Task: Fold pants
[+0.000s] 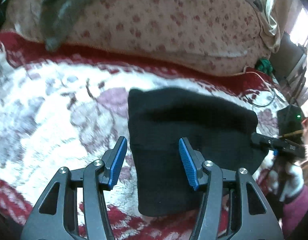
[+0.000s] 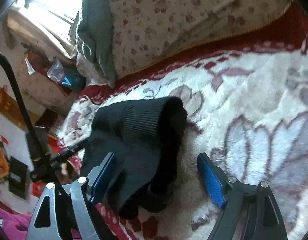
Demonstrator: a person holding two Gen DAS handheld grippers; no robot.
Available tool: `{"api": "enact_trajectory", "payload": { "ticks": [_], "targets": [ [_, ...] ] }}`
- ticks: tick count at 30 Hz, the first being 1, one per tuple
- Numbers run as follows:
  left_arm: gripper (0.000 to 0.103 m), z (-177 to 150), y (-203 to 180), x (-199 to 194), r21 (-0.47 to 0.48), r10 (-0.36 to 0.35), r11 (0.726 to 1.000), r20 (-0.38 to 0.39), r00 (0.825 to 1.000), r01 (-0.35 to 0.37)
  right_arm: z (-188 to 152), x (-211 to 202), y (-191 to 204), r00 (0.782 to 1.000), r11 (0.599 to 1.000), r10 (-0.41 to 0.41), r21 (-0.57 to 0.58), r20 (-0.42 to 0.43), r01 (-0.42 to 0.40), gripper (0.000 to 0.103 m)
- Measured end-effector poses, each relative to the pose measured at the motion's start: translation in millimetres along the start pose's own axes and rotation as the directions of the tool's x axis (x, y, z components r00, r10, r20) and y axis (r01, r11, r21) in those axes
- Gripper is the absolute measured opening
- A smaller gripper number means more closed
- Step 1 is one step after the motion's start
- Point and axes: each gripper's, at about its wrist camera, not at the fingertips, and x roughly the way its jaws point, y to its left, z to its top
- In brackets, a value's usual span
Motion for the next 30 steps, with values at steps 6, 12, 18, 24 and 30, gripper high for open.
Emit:
{"api": "enact_trajectory", "payload": {
  "ticks": [6,12,18,24,30],
  "targets": [
    [0.071,1.7,15.6,24.2,-0.107,-0.128,0.986,-0.029,0.991,0.124,7.3,19.3,5.5,0.992,0.992,0.121,-0.042,-0.032,-0.122,0.088],
    [0.071,1.5,-1.0,36.0,-0.049,-0.131,0.99,-0.018,0.991,0.13,9.6,38.3,12.5,0.997,0.995,0.081,-0.062,-0.003,-0.081,0.056],
    [0.039,9.5,11.5,19.0,-0.088,-0.193,0.977,0.001,0.981,0.193,12.5,23.1,20.2,0.989,0.989,0.145,-0.024,0.026,-0.144,0.041],
    [0.038,22.6,33.6,-30.0,-0.077,-0.108,0.99,0.083,0.991,0.114,29.5,36.5,70.3,0.979,0.975,0.206,-0.091,0.004,-0.205,0.04],
    [0.038,33.3,75.8,-75.0,-0.107,0.001,0.994,0.136,0.991,0.014,44.3,84.3,123.4,0.963,0.955,0.268,-0.127,-0.021,-0.269,0.04]
  ]
}}
